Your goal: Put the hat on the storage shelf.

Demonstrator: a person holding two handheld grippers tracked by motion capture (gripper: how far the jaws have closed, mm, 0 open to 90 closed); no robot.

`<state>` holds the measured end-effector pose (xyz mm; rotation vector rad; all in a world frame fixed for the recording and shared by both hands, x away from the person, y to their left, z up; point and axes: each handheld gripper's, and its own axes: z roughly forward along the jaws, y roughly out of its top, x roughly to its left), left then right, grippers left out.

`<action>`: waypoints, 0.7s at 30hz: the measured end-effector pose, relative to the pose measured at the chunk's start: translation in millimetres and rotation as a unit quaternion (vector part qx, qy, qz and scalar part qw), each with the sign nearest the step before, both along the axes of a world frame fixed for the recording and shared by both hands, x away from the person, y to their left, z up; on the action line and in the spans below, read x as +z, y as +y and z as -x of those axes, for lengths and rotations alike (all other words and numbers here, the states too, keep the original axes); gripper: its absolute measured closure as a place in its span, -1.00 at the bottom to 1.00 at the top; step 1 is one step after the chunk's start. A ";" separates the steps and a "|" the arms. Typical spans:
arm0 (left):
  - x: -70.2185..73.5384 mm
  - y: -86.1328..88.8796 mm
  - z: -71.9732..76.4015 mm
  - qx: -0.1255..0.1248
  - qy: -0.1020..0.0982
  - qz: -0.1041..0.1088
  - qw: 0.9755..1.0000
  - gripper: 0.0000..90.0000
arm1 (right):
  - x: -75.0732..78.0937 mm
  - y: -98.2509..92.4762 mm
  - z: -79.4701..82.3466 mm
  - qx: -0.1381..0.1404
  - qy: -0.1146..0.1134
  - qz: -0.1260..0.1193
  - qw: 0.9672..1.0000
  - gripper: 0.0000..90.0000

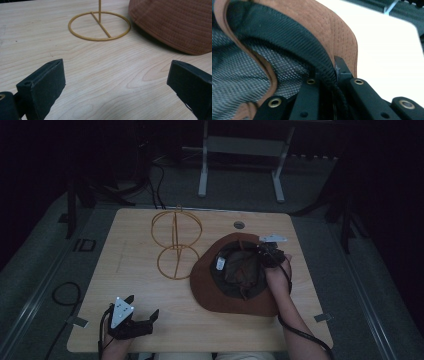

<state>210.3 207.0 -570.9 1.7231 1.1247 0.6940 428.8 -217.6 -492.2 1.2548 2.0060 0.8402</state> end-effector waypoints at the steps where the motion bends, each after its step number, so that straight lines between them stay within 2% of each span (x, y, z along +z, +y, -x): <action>1: 1.3 -0.8 -0.4 -0.003 0.001 0.006 1.000 -0.95 | 5.2 -2.1 2.3 0.000 -0.007 -0.005 1.000 0.87; 5: 10.6 -8.0 -2.1 -0.010 0.011 0.017 1.000 -0.95 | 25.7 -10.0 14.6 0.005 -0.032 -0.025 0.999 0.87; 7: 16.4 -13.9 -2.0 -0.024 0.015 0.026 0.999 -0.95 | 33.6 -13.8 21.2 0.006 -0.041 -0.035 0.999 0.87; 13: 38.6 -40.0 -5.2 -0.066 0.009 0.006 0.998 -0.95 | 44.1 -22.9 36.3 0.012 -0.055 -0.056 0.997 0.87; 17: 54.9 -59.3 -15.2 -0.085 -0.002 0.003 0.996 -0.95 | 45.6 -26.1 43.3 0.012 -0.059 -0.067 0.996 0.87; 21: 70.0 -78.5 -27.6 -0.102 -0.006 -0.011 0.995 -0.95 | 47.5 -27.2 49.9 0.018 -0.064 -0.069 0.995 0.87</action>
